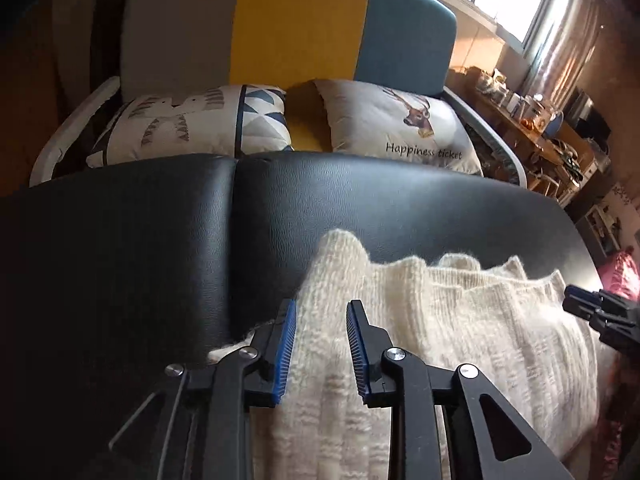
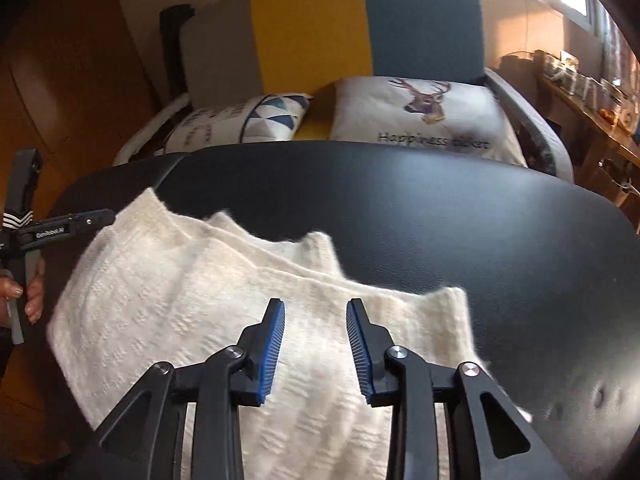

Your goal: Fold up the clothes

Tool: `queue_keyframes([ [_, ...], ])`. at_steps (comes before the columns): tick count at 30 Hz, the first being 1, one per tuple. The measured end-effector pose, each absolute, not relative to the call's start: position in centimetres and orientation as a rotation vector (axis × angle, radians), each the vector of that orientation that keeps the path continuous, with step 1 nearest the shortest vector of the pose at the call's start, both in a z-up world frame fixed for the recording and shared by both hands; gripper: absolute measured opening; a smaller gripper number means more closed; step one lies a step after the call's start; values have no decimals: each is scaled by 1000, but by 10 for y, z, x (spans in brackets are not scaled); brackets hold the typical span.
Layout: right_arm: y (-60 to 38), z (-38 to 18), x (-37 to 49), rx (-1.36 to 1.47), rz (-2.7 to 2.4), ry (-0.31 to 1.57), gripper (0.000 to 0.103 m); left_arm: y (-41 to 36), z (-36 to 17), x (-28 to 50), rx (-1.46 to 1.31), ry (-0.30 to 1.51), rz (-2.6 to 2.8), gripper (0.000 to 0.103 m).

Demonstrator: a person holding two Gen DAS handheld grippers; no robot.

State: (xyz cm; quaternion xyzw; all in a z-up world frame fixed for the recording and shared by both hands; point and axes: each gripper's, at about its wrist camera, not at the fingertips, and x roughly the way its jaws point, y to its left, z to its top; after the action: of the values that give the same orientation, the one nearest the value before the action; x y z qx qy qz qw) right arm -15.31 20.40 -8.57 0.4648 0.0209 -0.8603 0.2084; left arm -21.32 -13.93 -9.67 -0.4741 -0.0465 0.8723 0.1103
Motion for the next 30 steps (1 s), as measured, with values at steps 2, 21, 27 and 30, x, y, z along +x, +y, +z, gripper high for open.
queue_keyframes([
  [2,182,-91,-158,1324,-2368,103,35,-133,-103,-211,-1421,-22,2545,29],
  [21,148,-92,-148,1268,-2450,256,4,-170,-118,-153,-1343,-270,2742,10],
  [27,141,-123,-166,1356,-2460,237,4,-170,-120,-159,-1428,-302,2701,14],
  [30,142,-132,-163,1341,-2481,207,5,-171,-102,-158,-1390,-330,2743,14],
])
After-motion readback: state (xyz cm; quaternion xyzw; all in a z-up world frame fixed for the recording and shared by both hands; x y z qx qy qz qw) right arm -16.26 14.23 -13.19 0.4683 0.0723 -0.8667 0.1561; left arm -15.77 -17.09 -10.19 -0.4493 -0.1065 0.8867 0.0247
